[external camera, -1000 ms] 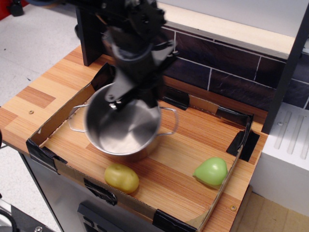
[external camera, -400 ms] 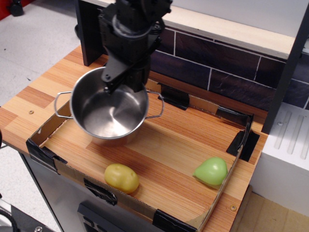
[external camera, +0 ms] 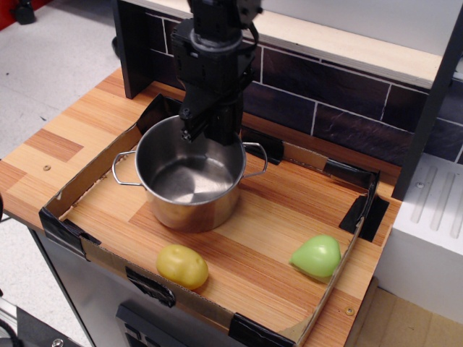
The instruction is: Upright metal pot
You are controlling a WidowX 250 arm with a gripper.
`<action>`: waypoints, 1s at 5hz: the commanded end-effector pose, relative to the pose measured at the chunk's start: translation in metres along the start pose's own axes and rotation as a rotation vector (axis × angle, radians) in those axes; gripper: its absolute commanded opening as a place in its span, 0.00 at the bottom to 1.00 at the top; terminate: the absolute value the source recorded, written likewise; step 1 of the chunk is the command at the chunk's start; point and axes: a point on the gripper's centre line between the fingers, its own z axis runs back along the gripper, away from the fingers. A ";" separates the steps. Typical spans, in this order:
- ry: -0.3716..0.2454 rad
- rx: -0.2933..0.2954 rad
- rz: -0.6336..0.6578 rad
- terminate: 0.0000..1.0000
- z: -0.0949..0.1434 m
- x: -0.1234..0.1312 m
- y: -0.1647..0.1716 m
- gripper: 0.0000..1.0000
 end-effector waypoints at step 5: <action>-0.140 -0.193 -0.058 0.00 0.101 0.005 -0.012 1.00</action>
